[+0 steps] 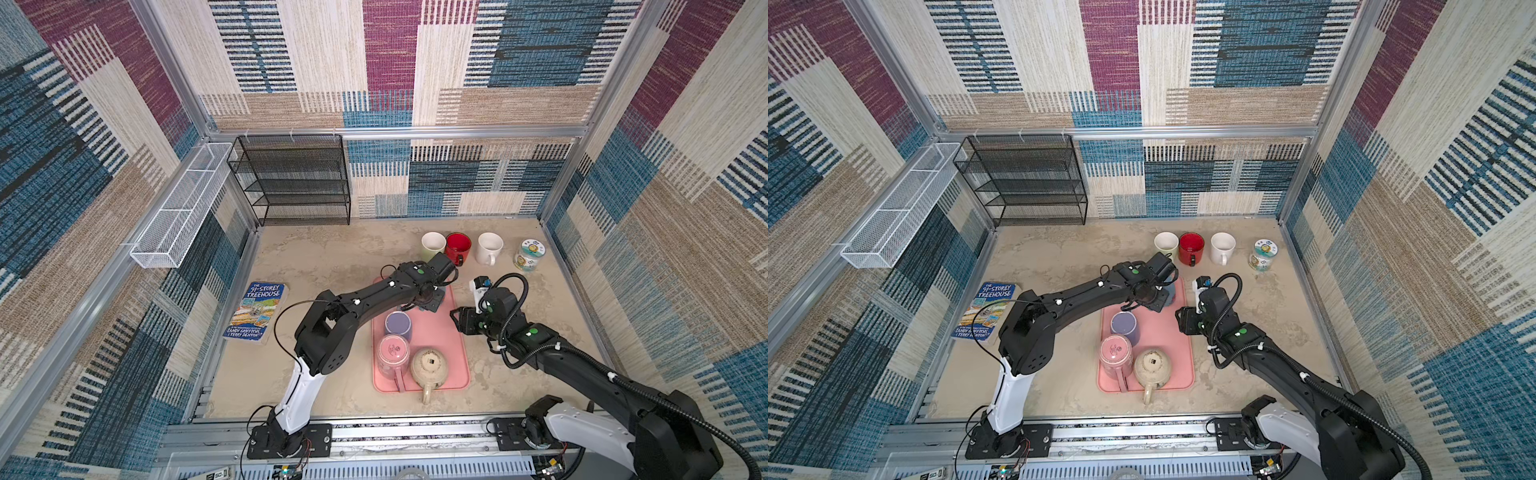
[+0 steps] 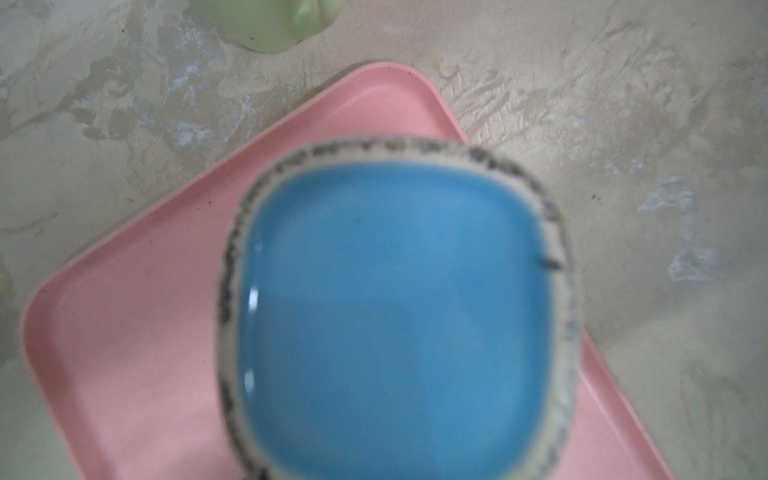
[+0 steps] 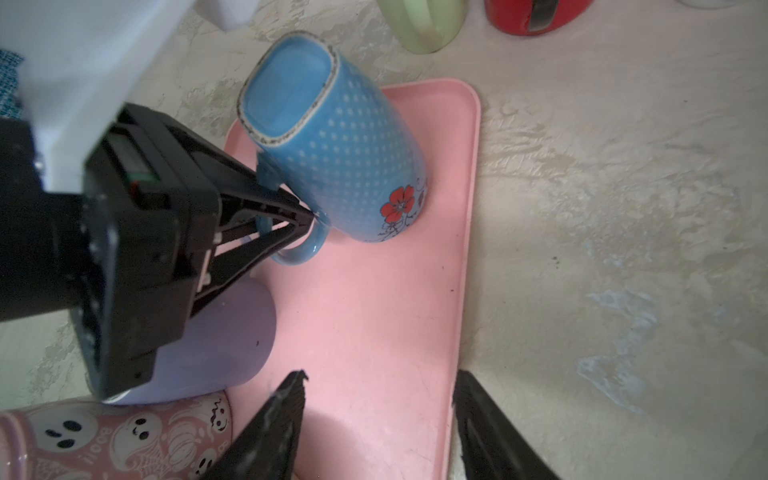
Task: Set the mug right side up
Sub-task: 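Lift the blue dotted mug off the tray with the left gripper while the right hovers, then tilt the blue dotted mug toward the right gripper while it reaches for the handle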
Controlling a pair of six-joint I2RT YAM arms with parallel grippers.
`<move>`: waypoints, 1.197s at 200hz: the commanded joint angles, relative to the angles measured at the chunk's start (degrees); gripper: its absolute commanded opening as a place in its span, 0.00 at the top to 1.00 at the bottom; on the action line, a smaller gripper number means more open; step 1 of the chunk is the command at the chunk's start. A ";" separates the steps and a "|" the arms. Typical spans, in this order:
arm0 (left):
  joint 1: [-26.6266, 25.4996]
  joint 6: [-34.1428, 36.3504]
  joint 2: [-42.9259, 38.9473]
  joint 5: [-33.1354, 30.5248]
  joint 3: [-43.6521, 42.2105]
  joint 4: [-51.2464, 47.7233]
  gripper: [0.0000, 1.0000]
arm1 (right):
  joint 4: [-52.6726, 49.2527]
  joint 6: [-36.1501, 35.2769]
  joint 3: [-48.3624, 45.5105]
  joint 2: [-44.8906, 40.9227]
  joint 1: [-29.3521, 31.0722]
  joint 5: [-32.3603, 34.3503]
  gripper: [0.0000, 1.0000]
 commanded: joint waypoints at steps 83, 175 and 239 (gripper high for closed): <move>5.93 -0.99 -13.25 13.04 -12.33 12.46 1.00 | 5.80 -0.97 -0.84 -2.09 -0.02 -7.40 0.38; 13.89 -10.63 -29.69 27.26 -31.39 34.15 1.00 | 26.70 5.41 -8.25 -5.84 -2.52 -27.00 0.30; 17.10 -18.99 -39.71 36.38 -41.29 48.54 1.00 | 51.34 18.09 -11.37 -0.06 -5.99 -40.78 0.29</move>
